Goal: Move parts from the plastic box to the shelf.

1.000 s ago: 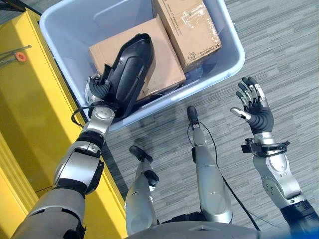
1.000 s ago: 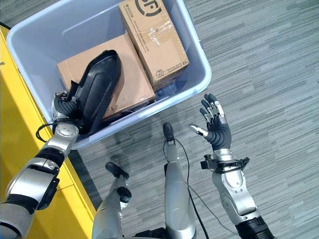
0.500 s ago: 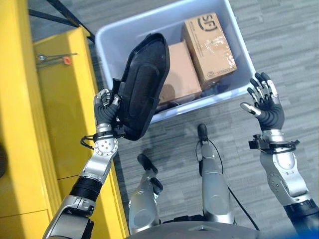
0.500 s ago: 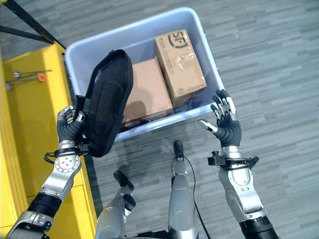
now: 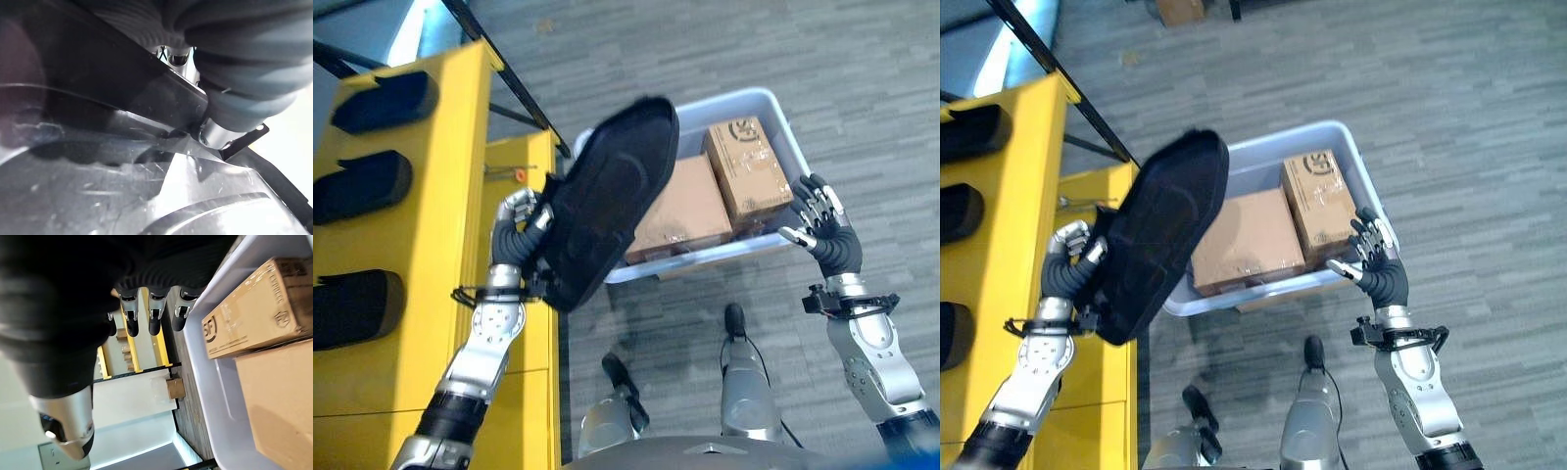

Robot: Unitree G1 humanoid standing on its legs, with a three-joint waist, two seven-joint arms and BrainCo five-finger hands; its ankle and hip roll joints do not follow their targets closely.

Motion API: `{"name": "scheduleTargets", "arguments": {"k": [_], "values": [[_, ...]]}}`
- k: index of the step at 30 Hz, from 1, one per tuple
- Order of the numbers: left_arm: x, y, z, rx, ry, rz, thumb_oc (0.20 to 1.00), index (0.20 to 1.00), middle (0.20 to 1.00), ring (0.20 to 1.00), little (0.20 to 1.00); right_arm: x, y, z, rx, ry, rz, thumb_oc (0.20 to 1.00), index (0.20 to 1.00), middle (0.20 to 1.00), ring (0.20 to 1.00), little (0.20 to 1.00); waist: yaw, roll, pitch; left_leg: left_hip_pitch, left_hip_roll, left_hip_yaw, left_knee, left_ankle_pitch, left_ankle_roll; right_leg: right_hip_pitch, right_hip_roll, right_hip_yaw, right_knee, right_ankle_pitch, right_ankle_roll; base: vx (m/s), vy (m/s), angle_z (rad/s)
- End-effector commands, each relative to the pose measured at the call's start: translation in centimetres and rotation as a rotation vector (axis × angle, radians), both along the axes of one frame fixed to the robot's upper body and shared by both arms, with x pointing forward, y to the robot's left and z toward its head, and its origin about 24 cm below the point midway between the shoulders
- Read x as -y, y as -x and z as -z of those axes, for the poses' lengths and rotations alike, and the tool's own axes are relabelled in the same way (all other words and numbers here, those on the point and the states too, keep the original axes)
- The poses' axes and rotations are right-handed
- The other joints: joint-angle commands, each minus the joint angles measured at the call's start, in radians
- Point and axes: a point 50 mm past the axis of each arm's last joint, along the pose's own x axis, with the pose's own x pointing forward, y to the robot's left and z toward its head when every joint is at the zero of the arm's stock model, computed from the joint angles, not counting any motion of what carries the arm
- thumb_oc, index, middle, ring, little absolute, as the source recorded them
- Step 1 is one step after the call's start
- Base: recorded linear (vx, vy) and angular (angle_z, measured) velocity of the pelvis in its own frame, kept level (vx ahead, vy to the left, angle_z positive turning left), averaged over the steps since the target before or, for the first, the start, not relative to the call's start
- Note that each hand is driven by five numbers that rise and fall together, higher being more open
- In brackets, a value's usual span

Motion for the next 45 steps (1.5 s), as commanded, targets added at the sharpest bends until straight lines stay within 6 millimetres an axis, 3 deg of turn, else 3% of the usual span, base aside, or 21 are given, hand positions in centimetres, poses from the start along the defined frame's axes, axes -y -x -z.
{"name": "scheduleTargets", "arguments": {"k": [1,3,4,7,8,9,10,12,15,16,18,19,24,26,31,33,34,35,39,42,45], "values": [[0.1,0.1,-2.9,0.129,0.047,0.09,0.2,0.2,0.2,0.2,0.2,-1.3,-0.1,-2.5,0.114,0.057,-0.116,1.0,1.0,1.0,1.0,1.0,0.037,-0.027,-0.017,-0.012,0.166,-0.151,0.085,0.06,-0.056,-0.043,-0.019,0.02,0.355,-0.247,0.011,-0.08,-0.238,0.23],[0.3,0.6,-1.7,0.067,0.105,0.109,0.2,0.2,0.2,0.2,0.2,-1.5,-0.1,-2.5,0.106,0.072,-0.144,1.0,1.0,1.0,1.0,1.0,0.051,-0.028,-0.013,-0.011,0.191,-0.165,0.097,0.089,-0.056,-0.044,0.007,0.001,0.392,-0.27,-0.013,-0.1,-0.279,0.24],[0.8,1.1,-0.4,0.009,0.16,0.126,0.2,0.2,0.2,0.2,0.2,-1.8,-0.2,-2.8,0.12,0.098,-0.174,1.0,1.0,1.0,1.0,1.0,0.079,-0.029,-0.009,-0.026,0.209,-0.214,0.093,0.181,-0.065,-0.033,0.031,-0.041,0.418,-0.308,-0.036,-0.13,-0.272,0.18],[1.3,1.1,0.4,-0.033,0.216,0.151,0.2,0.2,0.2,0.2,0.2,-1.4,-0.2,-2.9,0.126,0.122,-0.153,1.0,1.0,1.0,1.0,1.0,0.098,-0.023,-0.009,-0.073,0.222,-0.214,0.075,0.302,-0.084,0.002,0.042,-0.123,0.397,-0.324,-0.061,-0.13,-0.254,0.56],[1.6,0.9,0.7,-0.055,0.216,0.175,0.2,0.2,0.2,0.2,0.2,-0.5,0.0,-2.6,0.109,0.138,-0.113,1.0,1.0,1.0,1.0,1.0,0.101,-0.042,-0.005,-0.116,0.201,-0.143,0.103,0.28,-0.067,0.039,0.03,-0.186,0.37,-0.316,-0.081,-0.18,-0.381,1.26],[1.8,0.9,0.7,-0.052,0.234,0.184,0.2,0.2,0.2,0.2,0.2,-0.3,0.0,-2.3,0.093,0.133,-0.1,1.0,1.0,1.0,1.0,1.0,0.105,-0.057,-0.005,-0.103,0.174,-0.164,0.178,0.222,-0.07,0.049,0.018,-0.187,0.353,-0.313,-0.083,-0.27,-0.405,1.92],[2.0,0.8,0.6,-0.053,0.237,0.196,0.2,0.2,0.2,0.2,0.2,0.0,0.2,-1.8,0.07,0.122,-0.078,1.0,1.0,1.0,1.0,1.0,0.108,-0.077,-0.01,-0.091,0.122,-0.195,0.314,0.101,-0.042,0.081,-0.01,-0.231,0.285,-0.269,-0.082,-0.18,-0.213,1.49],[2.1,0.8,0.6,-0.054,0.235,0.197,0.2,0.2,0.2,0.2,0.2,0.1,0.3,-1.8,0.069,0.121,-0.077,1.0,1.0,1.0,1.0,1.0,0.101,-0.075,-0.008,-0.102,0.124,-0.208,0.337,0.085,-0.039,0.092,-0.011,-0.242,0.277,-0.266,-0.078,-0.11,-0.073,1.15],[2.5,0.3,0.1,-0.044,0.226,0.232,0.2,0.2,0.2,0.2,0.2,0.3,0.8,-0.7,0.029,0.051,-0.052,1.0,1.0,1.0,1.0,1.0,0.08,-0.093,-0.032,-0.04,0.048,-0.23,0.528,-0.095,-0.004,0.131,-0.043,-0.358,0.244,-0.231,-0.089,-0.13,-0.02,1.11],[2.5,0.3,0.1,-0.044,0.225,0.231,0.2,0.2,0.2,0.2,0.2,0.2,0.8,-0.7,0.029,0.051,-0.052,1.0,1.0,1.0,1.0,1.0,0.077,-0.093,-0.031,-0.04,0.047,-0.233,0.53,-0.098,-0.002,0.134,-0.045,-0.362,0.245,-0.231,-0.086,-0.06,0.147,1.2],[2.3,0.5,-0.1,-0.037,0.228,0.223,0.2,0.2,0.2,0.2,0.2,0.0,0.9,-0.6,0.03,0.014,-0.053,1.0,1.0,1.0,1.0,1.0,0.058,-0.08,-0.054,0.061,-0.008,-0.219,0.324,-0.237,0.041,0.118,-0.085,-0.397,0.275,-0.199,-0.04,-0.02,0.291,1.04],[2.4,0.6,0.0,-0.048,0.215,0.237,0.2,0.2,0.2,0.2,0.2,-0.1,1.2,-0.1,0.012,-0.004,-0.052,1.0,1.0,1.0,1.0,1.0,0.065,-0.073,-0.072,0.079,-0.033,-0.224,0.213,-0.238,0.05,0.123,-0.117,-0.418,0.287,-0.172,-0.015,0.0,0.29,0.56],[1.9,0.6,-1.0,-0.021,0.153,0.242,0.2,0.2,0.2,0.2,0.2,-0.5,0.9,0.2,-0.001,-0.023,-0.06,1.0,1.0,1.0,1.0,1.0,0.091,-0.1,-0.068,0.059,-0.097,-0.275,0.161,-0.227,0.068,0.146,-0.205,-0.475,0.263,-0.083,0.039,-0.03,0.254,0.8],[1.5,1.0,-0.8,-0.036,0.107,0.233,0.2,0.2,0.2,0.2,0.2,-0.8,1.0,0.8,-0.035,-0.013,-0.081,1.0,1.0,1.0,1.0,1.0,0.121,-0.118,-0.067,0.056,-0.151,-0.294,0.146,-0.25,0.087,0.183,-0.26,-0.511,0.216,0.012,0.085,0.01,0.297,0.64],[0.9,1.2,-0.8,-0.041,0.063,0.206,0.2,0.2,0.2,0.2,0.2,-1.7,1.1,1.8,-0.071,-0.065,-0.085,1.0,1.0,1.0,1.0,1.0,0.134,-0.134,-0.081,0.063,-0.231,-0.347,0.09,-0.242,0.13,0.208,-0.304,-0.507,0.214,0.069,0.107,0.03,0.212,0.61],[0.8,0.9,-1.0,-0.031,0.047,0.195,0.2,0.2,0.2,0.2,0.2,-2.2,0.9,2.1,-0.077,-0.089,-0.096,1.0,1.0,1.0,1.0,1.0,0.113,-0.14,-0.082,0.066,-0.253,-0.382,0.044,-0.202,0.149,0.169,-0.275,-0.377,0.221,0.082,0.076,-0.01,0.236,0.83],[0.8,0.6,-1.0,-0.018,0.046,0.186,0.2,0.2,0.2,0.2,0.2,-2.8,0.7,2.0,-0.076,-0.103,-0.126,1.0,1.0,1.0,1.0,1.0,0.084,-0.131,-0.071,0.081,-0.256,-0.407,0.021,-0.177,0.157,0.086,-0.129,-0.139,0.246,0.017,0.034,-0.04,0.191,0.93],[0.8,0.6,-1.0,-0.017,0.046,0.186,0.2,0.2,0.2,0.2,0.2,-2.7,0.7,2.0,-0.076,-0.103,-0.126,1.0,1.0,1.0,1.0,1.0,0.088,-0.131,-0.073,0.078,-0.255,-0.403,0.02,-0.175,0.157,0.08,-0.128,-0.135,0.248,0.018,0.032,0.03,0.221,0.58],[1.2,0.7,-0.7,-0.026,0.043,0.192,0.2,0.2,0.2,0.2,0.2,-3.0,1.0,2.4,-0.099,-0.101,-0.178,1.0,1.0,1.0,1.0,1.0,0.048,-0.143,-0.071,0.086,-0.294,-0.453,0.031,-0.163,0.182,0.012,0.172,-0.03,0.337,-0.149,-0.046,0.04,0.145,0.28],[0.9,1.0,-0.5,-0.027,0.062,0.173,0.2,0.2,0.2,0.2,0.2,-3.2,0.9,2.5,-0.104,-0.096,-0.202,1.0,1.0,1.0,1.0,1.0,0.056,-0.169,-0.088,0.069,-0.322,-0.483,0.045,-0.162,0.177,0.072,0.222,-0.002,0.199,-0.159,-0.074,0.0,-0.002,0.47],[0.4,1.5,-0.1,-0.031,0.06,0.134,0.2,0.2,0.2,0.2,0.2,-3.7,0.6,2.8,-0.118,-0.099,-0.216,1.0,1.0,1.0,1.0,1.0,0.089,-0.175,-0.113,0.058,-0.322,-0.481,0.036,-0.154,0.169,0.138,0.212,0.002,0.08,-0.135,-0.064,0.0,-0.106,0.3]]}}
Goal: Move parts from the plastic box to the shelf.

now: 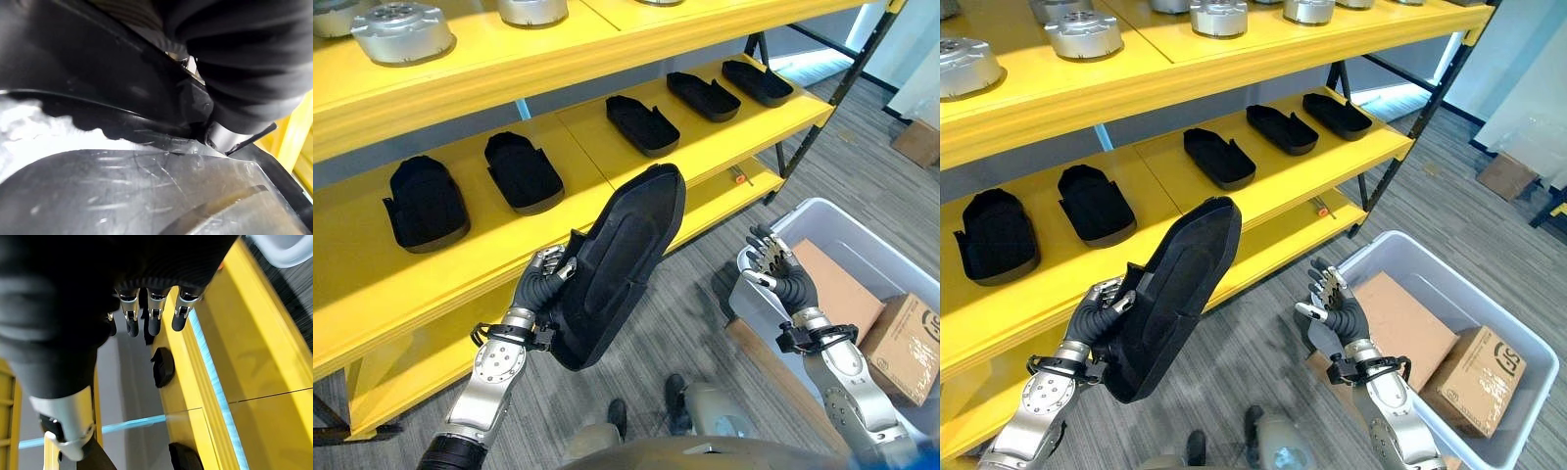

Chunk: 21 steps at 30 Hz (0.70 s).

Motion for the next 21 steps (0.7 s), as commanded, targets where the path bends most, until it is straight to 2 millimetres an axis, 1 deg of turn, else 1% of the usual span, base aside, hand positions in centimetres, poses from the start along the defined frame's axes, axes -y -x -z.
{"name": "scheduleTargets", "arguments": {"k": [1,2,3,4,5,6,7,8,9,10,11,12,13,14,15,16,17,18,19,20,21], "values": [[-0.9,-0.3,-4.3,0.235,-0.017,-0.028,0.2,0.2,0.2,0.2,0.2,-0.9,-1.2,-2.3,0.118,-0.033,-0.063,1.0,1.0,1.0,1.0,1.0,0.043,-0.002,-0.022,-0.012,-0.046,0.069,-0.017,-0.025,0.007,0.092,-0.002,0.0,-0.129,0.057,0.071,0.01,-0.058,0.04],[-1.1,0.0,-4.1,0.227,-0.012,-0.036,0.2,0.2,0.2,0.2,0.2,-0.8,-1.1,-2.2,0.115,-0.027,-0.064,1.0,1.0,1.0,1.0,1.0,0.053,-0.001,-0.03,-0.016,-0.046,0.078,-0.017,-0.024,0.005,0.108,-0.01,-0.016,-0.153,0.062,0.075,0.01,-0.036,-0.08],[-1.0,0.0,-4.1,0.223,-0.018,-0.028,0.2,0.2,0.2,0.2,0.2,-0.5,-1.1,-2.3,0.116,-0.016,-0.057,1.0,1.0,1.0,1.0,1.0,0.058,-0.003,-0.032,-0.028,-0.048,0.08,-0.005,-0.025,0.003,0.115,-0.013,-0.018,-0.166,0.067,0.073,0.0,-0.015,-0.09],[-1.0,0.1,-4.1,0.222,-0.018,-0.028,0.2,0.2,0.2,0.2,0.2,-0.5,-1.1,-2.3,0.116,-0.015,-0.056,1.0,1.0,1.0,1.0,1.0,0.057,-0.003,-0.033,-0.031,-0.049,0.078,-0.001,-0.027,0.002,0.116,-0.013,-0.02,-0.169,0.068,0.073,-0.07,-0.018,0.03],[-0.7,0.1,-4.0,0.213,-0.018,0.003,0.2,0.2,0.2,0.2,0.2,0.2,-0.9,-2.2,0.11,-0.01,-0.03,1.0,1.0,1.0,1.0,1.0,0.06,-0.007,-0.017,-0.068,-0.053,0.08,0.066,-0.04,-0.009,0.12,-0.021,-0.031,-0.171,0.065,0.067,-0.06,-0.008,0.16],[-0.7,0.1,-4.0,0.213,-0.018,0.004,0.2,0.2,0.2,0.2,0.2,0.2,-0.9,-2.2,0.11,-0.01,-0.03,1.0,1.0,1.0,1.0,1.0,0.058,-0.007,-0.018,-0.073,-0.053,0.078,0.074,-0.043,-0.009,0.119,-0.022,-0.035,-0.171,0.065,0.067,-0.11,0.011,0.37],[-0.5,-0.1,-4.1,0.215,-0.015,0.015,0.2,0.2,0.2,0.2,0.2,0.7,-0.8,-2.3,0.115,0.0,-0.01,1.0,1.0,1.0,1.0,1.0,0.051,-0.009,-0.007,-0.095,-0.043,0.104,0.113,-0.053,-0.018,0.115,-0.035,-0.059,-0.159,0.064,0.067,-0.1,0.046,0.48],[-0.4,-0.3,-4.1,0.216,-0.011,0.023,0.2,0.2,0.2,0.2,0.2,1.1,-0.8,-2.4,0.12,0.006,0.009,1.0,1.0,1.0,1.0,1.0,0.04,-0.013,0.004,-0.107,-0.015,0.147,0.151,-0.072,-0.021,0.107,-0.052,-0.073,-0.145,0.064,0.066,-0.16,0.092,0.54],[-0.3,-0.4,-4.3,0.223,-0.004,0.03,0.2,0.2,0.2,0.2,0.2,1.5,-0.8,-2.5,0.123,0.011,0.026,1.0,1.0,1.0,1.0,1.0,0.029,-0.026,0.016,-0.115,0.023,0.192,0.186,-0.089,-0.023,0.101,-0.08,-0.081,-0.139,0.072,0.067,-0.17,0.176,1.17],[-0.3,-0.5,-4.6,0.238,0.009,0.025,0.2,0.2,0.2,0.2,0.2,1.8,-0.7,-2.4,0.113,0.014,0.038,1.0,1.0,1.0,1.0,1.0,0.028,-0.036,0.025,-0.124,0.098,0.19,0.243,-0.115,-0.036,0.096,-0.113,-0.087,-0.132,0.074,0.075,-0.12,0.143,1.32],[-0.3,-0.5,-4.6,0.238,0.009,0.025,0.2,0.2,0.2,0.2,0.2,1.8,-0.7,-2.4,0.113,0.014,0.038,1.0,1.0,1.0,1.0,1.0,0.026,-0.035,0.025,-0.127,0.101,0.187,0.248,-0.118,-0.038,0.096,-0.111,-0.089,-0.131,0.072,0.075,-0.06,0.162,1.27],[-0.3,-0.7,-4.7,0.244,0.019,0.015,0.2,0.2,0.2,0.2,0.2,1.9,-0.6,-2.0,0.097,0.011,0.047,1.0,1.0,1.0,1.0,1.0,0.019,-0.034,0.019,-0.122,0.156,0.18,0.238,-0.1,-0.045,0.091,-0.131,-0.102,-0.124,0.065,0.079,0.02,0.225,0.46],[-0.3,-0.8,-4.8,0.251,0.033,0.013,0.2,0.2,0.2,0.2,0.2,2.3,-0.3,-1.6,0.075,0.009,0.069,1.0,1.0,1.0,1.0,1.0,0.004,-0.023,0.006,-0.103,0.261,0.197,0.189,-0.031,-0.067,0.084,-0.163,-0.122,-0.112,0.053,0.088,0.04,0.335,0.31],[-0.1,-1.0,-5.0,0.258,0.043,0.013,0.2,0.2,0.2,0.2,0.2,2.5,-0.1,-1.4,0.065,0.006,0.083,1.0,1.0,1.0,1.0,1.0,-0.006,-0.013,0.002,-0.099,0.327,0.217,0.139,0.032,-0.088,0.081,-0.181,-0.141,-0.101,0.047,0.095,0.04,0.253,0.67],[-0.1,-1.0,-4.9,0.258,0.044,0.014,0.2,0.2,0.2,0.2,0.2,2.5,-0.1,-1.4,0.064,0.007,0.083,1.0,1.0,1.0,1.0,1.0,-0.009,-0.009,0.001,-0.091,0.331,0.215,0.118,0.046,-0.094,0.08,-0.176,-0.146,-0.097,0.042,0.092,0.08,0.35,1.04],[0.2,-1.5,-5.1,0.265,0.093,0.015,0.2,0.2,0.2,0.2,0.2,2.9,0.0,-1.1,0.052,-0.003,0.129,1.0,1.0,1.0,1.0,1.0,-0.016,0.011,0.001,-0.105,0.41,0.249,0.043,0.153,-0.137,0.085,-0.215,-0.169,-0.067,0.028,0.111,0.07,0.239,0.96],[0.3,-1.5,-5.1,0.265,0.094,0.017,0.2,0.2,0.2,0.2,0.2,2.9,0.0,-1.1,0.053,-0.002,0.131,1.0,1.0,1.0,1.0,1.0,-0.017,0.012,0.001,-0.104,0.411,0.247,0.035,0.159,-0.138,0.083,-0.214,-0.171,-0.066,0.027,0.11,0.09,0.365,0.8],[0.5,-1.7,-5.2,0.269,0.103,0.018,0.2,0.2,0.2,0.2,0.2,2.9,0.1,-1.0,0.052,-0.01,0.14,1.0,1.0,1.0,1.0,1.0,-0.016,0.022,0.001,-0.105,0.421,0.245,0.012,0.177,-0.155,0.091,-0.227,-0.175,-0.056,0.022,0.117,0.09,0.21,0.67],[0.6,-1.8,-5.2,0.271,0.112,0.02,0.2,0.2,0.2,0.2,0.2,2.7,0.1,-0.9,0.049,-0.017,0.139,1.0,1.0,1.0,1.0,1.0,-0.009,0.029,0.002,-0.094,0.413,0.227,0.015,0.155,-0.166,0.101,-0.243,-0.175,-0.048,0.019,0.126,0.13,0.293,0.49],[0.8,-1.9,-5.1,0.271,0.114,0.025,0.2,0.2,0.2,0.2,0.2,2.5,0.1,-0.8,0.046,-0.023,0.132,1.0,1.0,1.0,1.0,1.0,-0.003,0.034,-0.001,-0.095,0.394,0.219,0.026,0.123,-0.169,0.111,-0.258,-0.177,-0.043,0.024,0.135,0.15,0.297,0.25],[1.0,-2.1,-5.0,0.27,0.12,0.031,0.2,0.2,0.2,0.2,0.2,2.3,-0.1,-0.9,0.052,-0.033,0.124,1.0,1.0,1.0,1.0,1.0,-0.005,0.036,-0.006,-0.108,0.373,0.224,0.037,0.099,-0.169,0.125,-0.281,-0.185,-0.051,0.043,0.148,0.15,0.316,0.04]]}}
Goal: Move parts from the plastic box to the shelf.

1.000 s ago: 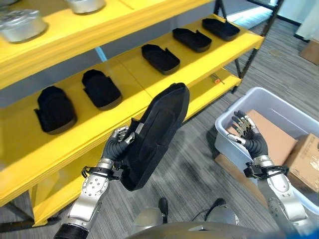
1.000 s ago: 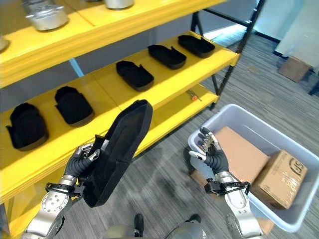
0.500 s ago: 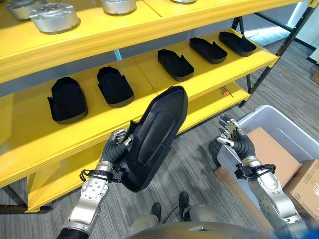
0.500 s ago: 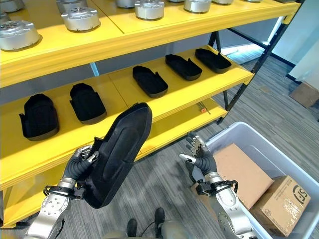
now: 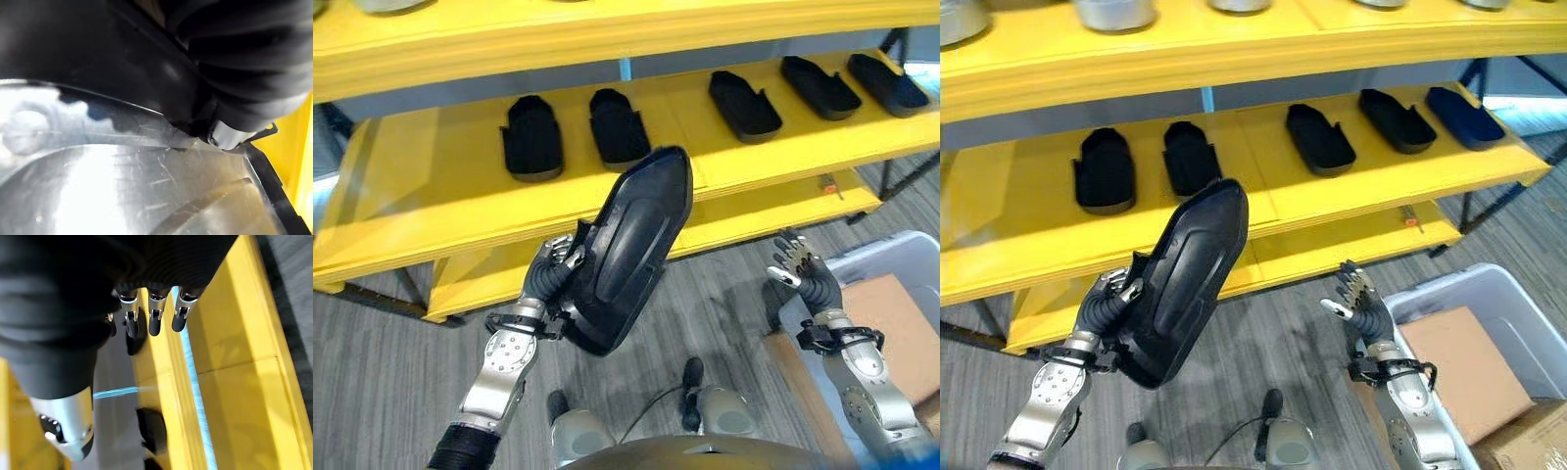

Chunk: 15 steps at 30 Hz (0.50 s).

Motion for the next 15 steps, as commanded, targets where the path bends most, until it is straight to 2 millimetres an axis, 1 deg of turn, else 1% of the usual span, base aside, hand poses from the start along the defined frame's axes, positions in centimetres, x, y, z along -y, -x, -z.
{"name": "scheduleTargets", "arguments": {"k": [1,2,3,4,5,6,7,9,10,11,12,13,14,15], "values": [[-1.0,0.2,-3.3,0.176,0.026,-0.022,0.2,0.2,0.2,0.2,0.2,-1.3,-0.6,-1.8,0.117,-0.066,-0.032,1.0,1.0,1.0,1.0,1.0,0.013,-0.042,-0.053,0.009,-0.068,-0.027,-0.036,0.074,-0.03,0.127,-0.098,0.108,-0.013,0.006,0.089,0.19,0.423,0.26],[-1.0,-0.1,-4.3,0.212,-0.006,-0.002,0.2,0.2,0.2,0.2,0.2,-1.8,-0.9,-2.6,0.155,-0.089,-0.044,1.0,1.0,1.0,1.0,1.0,0.032,-0.06,-0.044,-0.02,-0.124,-0.04,0.039,0.028,-0.016,0.133,-0.141,0.123,-0.019,0.07,0.107,0.17,0.406,0.72],[-1.2,-0.3,-4.7,0.227,-0.034,0.005,0.2,0.2,0.2,0.2,0.2,-2.2,-1.0,-2.6,0.158,-0.093,-0.055,1.0,1.0,1.0,1.0,1.0,0.039,-0.07,-0.044,-0.031,-0.147,-0.036,0.055,0.016,-0.009,0.137,-0.161,0.122,-0.026,0.098,0.114,0.17,0.494,0.81],[-1.4,-0.3,-5.0,0.238,-0.057,0.0,0.2,0.2,0.2,0.2,0.2,-2.8,-1.1,-2.4,0.154,-0.112,-0.071,1.0,1.0,1.0,1.0,1.0,0.048,-0.08,-0.05,-0.04,-0.183,-0.031,0.063,-0.021,0.012,0.131,-0.2,0.117,-0.029,0.145,0.128,0.09,0.317,0.65],[-1.4,-0.3,-5.0,0.238,-0.058,-0.001,0.2,0.2,0.2,0.2,0.2,-2.8,-1.1,-2.4,0.154,-0.113,-0.071,1.0,1.0,1.0,1.0,1.0,0.048,-0.083,-0.051,-0.043,-0.188,-0.03,0.066,-0.023,0.014,0.13,-0.204,0.118,-0.03,0.147,0.13,0.12,0.468,0.19],[-1.2,-0.8,-5.2,0.249,-0.078,-0.002,0.2,0.2,0.2,0.2,0.2,-3.6,-1.4,-2.4,0.153,-0.124,-0.082,1.0,1.0,1.0,1.0,1.0,0.056,-0.086,-0.048,-0.048,-0.24,-0.023,0.084,-0.054,0.049,0.122,-0.245,0.118,-0.008,0.214,0.132,0.06,0.26,0.19],[-1.2,-0.8,-5.2,0.25,-0.078,-0.002,0.2,0.2,0.2,0.2,0.2,-3.6,-1.4,-2.4,0.154,-0.124,-0.081,1.0,1.0,1.0,1.0,1.0,0.056,-0.09,-0.051,-0.052,-0.245,-0.022,0.082,-0.049,0.052,0.118,-0.249,0.119,-0.01,0.217,0.133,0.08,0.37,0.19],[-1.4,-0.8,-5.3,0.257,-0.096,-0.006,0.2,0.2,0.2,0.2,0.2,-3.9,-1.4,-2.4,0.157,-0.134,-0.092,1.0,1.0,1.0,1.0,1.0,0.063,-0.08,-0.045,-0.024,-0.28,-0.006,0.06,-0.071,0.084,0.093,-0.288,0.1,0.054,0.275,0.129,0.05,0.252,0.2],[-1.4,-0.8,-5.3,0.257,-0.096,-0.007,0.2,0.2,0.2,0.2,0.2,-3.9,-1.4,-2.4,0.157,-0.134,-0.092,1.0,1.0,1.0,1.0,1.0,0.063,-0.081,-0.045,-0.022,-0.282,-0.004,0.058,-0.07,0.085,0.092,-0.29,0.102,0.055,0.275,0.13,0.08,0.436,0.09],[-1.6,-0.8,-5.3,0.262,-0.11,-0.022,0.2,0.2,0.2,0.2,0.2,-4.5,-1.5,-2.4,0.156,-0.148,-0.114,1.0,1.0,1.0,1.0,1.0,0.063,-0.061,-0.035,0.018,-0.309,0.008,0.012,-0.069,0.114,0.055,-0.298,0.082,0.141,0.279,0.115,0.07,0.436,0.0],[-1.6,-0.8,-5.3,0.26,-0.117,-0.026,0.2,0.2,0.2,0.2,0.2,-4.8,-1.5,-2.3,0.153,-0.154,-0.124,1.0,1.0,1.0,1.0,1.0,0.057,-0.052,-0.032,0.04,-0.318,0.009,-0.014,-0.065,0.124,0.037,-0.268,0.097,0.191,0.243,0.107,0.18,0.611,-0.3],[-1.5,-0.9,-5.1,0.253,-0.114,-0.028,0.2,0.2,0.2,0.2,0.2,-4.8,-1.4,-2.2,0.147,-0.159,-0.14,1.0,1.0,1.0,1.0,1.0,0.035,-0.041,-0.028,0.095,-0.328,0.011,-0.073,-0.057,0.13,-0.035,-0.133,0.155,0.231,0.131,0.072,0.13,0.305,-0.26],[-1.5,-0.9,-5.1,0.253,-0.113,-0.027,0.2,0.2,0.2,0.2,0.2,-4.8,-1.4,-2.2,0.147,-0.159,-0.14,1.0,1.0,1.0,1.0,1.0,0.036,-0.041,-0.028,0.096,-0.328,0.011,-0.073,-0.057,0.13,-0.036,-0.133,0.155,0.231,0.13,0.072,0.18,0.301,-0.32],[-1.5,-0.8,-4.9,0.243,-0.104,-0.032,0.2,0.2,0.2,0.2,0.2,-4.7,-1.4,-2.2,0.143,-0.152,-0.153,1.0,1.0,1.0,1.0,1.0,0.025,-0.032,-0.023,0.134,-0.339,0.029,-0.104,-0.059,0.136,-0.089,-0.057,0.131,0.22,0.067,0.055,0.08,0.121,-0.14]]}}
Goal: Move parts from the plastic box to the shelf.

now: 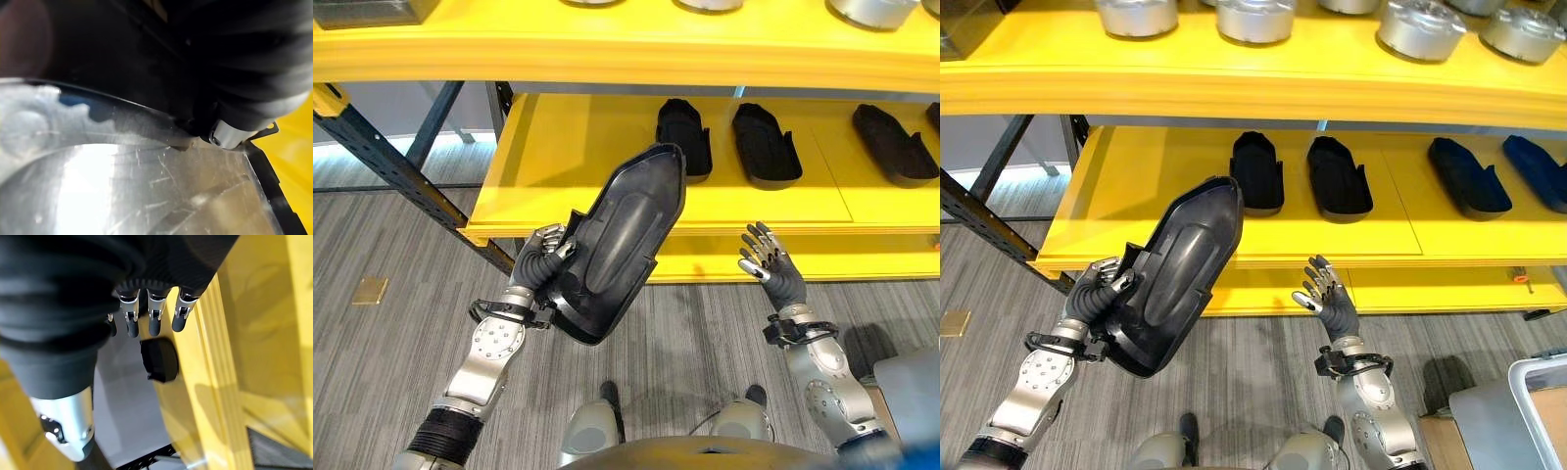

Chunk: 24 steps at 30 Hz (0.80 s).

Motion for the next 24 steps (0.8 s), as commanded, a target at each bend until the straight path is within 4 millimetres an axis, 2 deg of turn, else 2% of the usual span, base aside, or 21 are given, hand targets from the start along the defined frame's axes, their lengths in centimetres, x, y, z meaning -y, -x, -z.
{"name": "scheduleTargets", "arguments": {"k": [1,2,4,5,6,8,9,13,15,16,17,18,19,22,23,24], "values": [[1.2,-0.6,-4.6,0.25,0.04,0.049,0.2,0.2,0.2,0.2,0.2,1.3,-1.0,-2.4,0.123,0.017,0.006,1.0,1.0,1.0,1.0,1.0,-0.023,0.028,-0.009,0.09,0.016,-0.005,-0.153,0.041,-0.033,0.038,0.188,-0.048,-0.056,-0.157,0.036,0.19,0.149,-0.22],[1.3,-0.3,-3.9,0.222,0.064,0.041,0.2,0.2,0.2,0.2,0.2,1.2,-1.1,-2.1,0.11,0.022,-0.005,1.0,1.0,1.0,1.0,1.0,-0.04,0.027,-0.009,0.124,0.003,-0.011,-0.179,0.038,-0.038,-0.004,0.264,-0.045,-0.156,-0.164,0.03,0.12,0.024,-0.16],[1.2,-0.2,-3.7,0.212,0.075,0.039,0.2,0.2,0.2,0.2,0.2,1.2,-1.1,-2.1,0.113,0.027,-0.014,1.0,1.0,1.0,1.0,1.0,-0.044,0.026,-0.006,0.136,0.0,-0.014,-0.185,0.033,-0.041,-0.018,0.287,-0.034,-0.2,-0.147,0.036,0.16,-0.014,-0.18],[1.4,-0.1,-3.2,0.195,0.093,0.041,0.2,0.2,0.2,0.2,0.2,1.2,-1.0,-2.5,0.132,0.042,-0.027,1.0,1.0,1.0,1.0,1.0,-0.062,0.018,-0.002,0.154,-0.009,-0.032,-0.191,0.026,-0.045,-0.039,0.308,0.002,-0.283,-0.103,0.052,0.22,-0.094,0.01],[1.6,0.0,-2.9,0.18,0.109,0.052,0.2,0.2,0.2,0.2,0.2,1.4,-0.7,-2.4,0.126,0.037,-0.021,1.0,1.0,1.0,1.0,1.0,-0.067,0.009,-0.009,0.155,-0.017,-0.044,-0.189,0.022,-0.047,0.004,0.321,0.034,-0.325,-0.11,0.05,0.16,-0.091,0.09],[1.8,0.2,-2.5,0.161,0.11,0.062,0.2,0.2,0.2,0.2,0.2,1.6,-0.4,-2.1,0.109,0.036,-0.012,1.0,1.0,1.0,1.0,1.0,-0.066,-0.004,-0.023,0.162,-0.026,-0.038,-0.195,0.018,-0.047,0.042,0.327,0.044,-0.358,-0.105,0.046,0.14,-0.096,0.3],[2.1,0.3,-1.9,0.143,0.133,0.064,0.2,0.2,0.2,0.2,0.2,2.0,-0.5,-2.0,0.11,0.049,0.002,1.0,1.0,1.0,1.0,1.0,-0.058,-0.002,-0.041,0.162,-0.014,-0.032,-0.176,0.004,-0.056,0.092,0.357,0.056,-0.382,-0.119,0.032,0.21,-0.168,0.56],[2.3,0.4,-1.8,0.137,0.165,0.074,0.2,0.2,0.2,0.2,0.2,3.0,-0.3,-2.4,0.125,0.066,0.031,1.0,1.0,1.0,1.0,1.0,-0.059,-0.005,-0.064,0.146,0.0,-0.028,-0.115,-0.018,-0.071,0.119,0.354,0.032,-0.38,-0.14,0.02,0.14,-0.132,0.34],[2.7,0.1,-1.8,0.136,0.184,0.092,0.2,0.2,0.2,0.2,0.2,3.6,-0.4,-2.5,0.129,0.071,0.062,1.0,1.0,1.0,1.0,1.0,-0.068,-0.004,-0.061,0.106,0.023,-0.033,-0.009,-0.035,-0.097,0.146,0.36,0.024,-0.375,-0.171,0.0,0.15,-0.157,0.04],[2.7,0.1,-1.8,0.136,0.184,0.093,0.2,0.2,0.2,0.2,0.2,3.7,-0.4,-2.5,0.13,0.071,0.062,1.0,1.0,1.0,1.0,1.0,-0.069,-0.004,-0.061,0.102,0.025,-0.035,-0.002,-0.039,-0.098,0.145,0.36,0.022,-0.374,-0.172,-0.001,0.1,-0.121,0.24],[3.0,0.1,-1.7,0.13,0.201,0.104,0.2,0.2,0.2,0.2,0.2,4.1,-0.3,-2.7,0.134,0.083,0.073,1.0,1.0,1.0,1.0,1.0,-0.065,-0.004,-0.039,0.044,0.035,-0.043,0.146,-0.003,-0.126,0.162,0.357,0.016,-0.356,-0.194,-0.024,0.06,-0.083,0.26],[3.0,0.1,-1.8,0.13,0.202,0.105,0.2,0.2,0.2,0.2,0.2,4.2,-0.3,-2.7,0.135,0.083,0.074,1.0,1.0,1.0,1.0,1.0,-0.067,-0.003,-0.039,0.035,0.038,-0.047,0.161,-0.008,-0.127,0.16,0.358,0.012,-0.355,-0.194,-0.025,0.06,-0.119,0.26],[3.2,0.1,-1.9,0.135,0.212,0.119,0.2,0.2,0.2,0.2,0.2,4.6,-0.2,-2.9,0.14,0.095,0.084,1.0,1.0,1.0,1.0,1.0,-0.057,-0.007,-0.017,-0.03,0.044,-0.072,0.283,0.045,-0.163,0.181,0.355,-0.006,-0.351,-0.209,-0.044,0.0,-0.056,0.13],[2.9,0.3,-1.9,0.13,0.212,0.114,0.2,0.2,0.2,0.2,0.2,4.9,-0.1,-2.9,0.14,0.109,0.094,1.0,1.0,1.0,1.0,1.0,-0.051,-0.013,-0.006,-0.058,0.067,-0.078,0.275,0.063,-0.164,0.193,0.346,-0.025,-0.35,-0.221,-0.044,0.06,-0.006,0.18],[2.8,0.4,-2.0,0.134,0.211,0.112,0.2,0.2,0.2,0.2,0.2,5.4,0.1,-2.8,0.134,0.114,0.12,1.0,1.0,1.0,1.0,1.0,-0.06,-0.021,-0.015,-0.05,0.159,-0.028,0.161,0.056,-0.151,0.201,0.315,-0.046,-0.357,-0.223,-0.026,0.09,0.063,0.26],[2.8,0.5,-2.0,0.133,0.211,0.112,0.2,0.2,0.2,0.2,0.2,5.4,0.1,-2.8,0.133,0.114,0.12,1.0,1.0,1.0,1.0,1.0,-0.057,-0.022,-0.015,-0.042,0.158,-0.025,0.152,0.059,-0.151,0.203,0.314,-0.044,-0.357,-0.223,-0.025,0.17,0.224,0.44]]}}
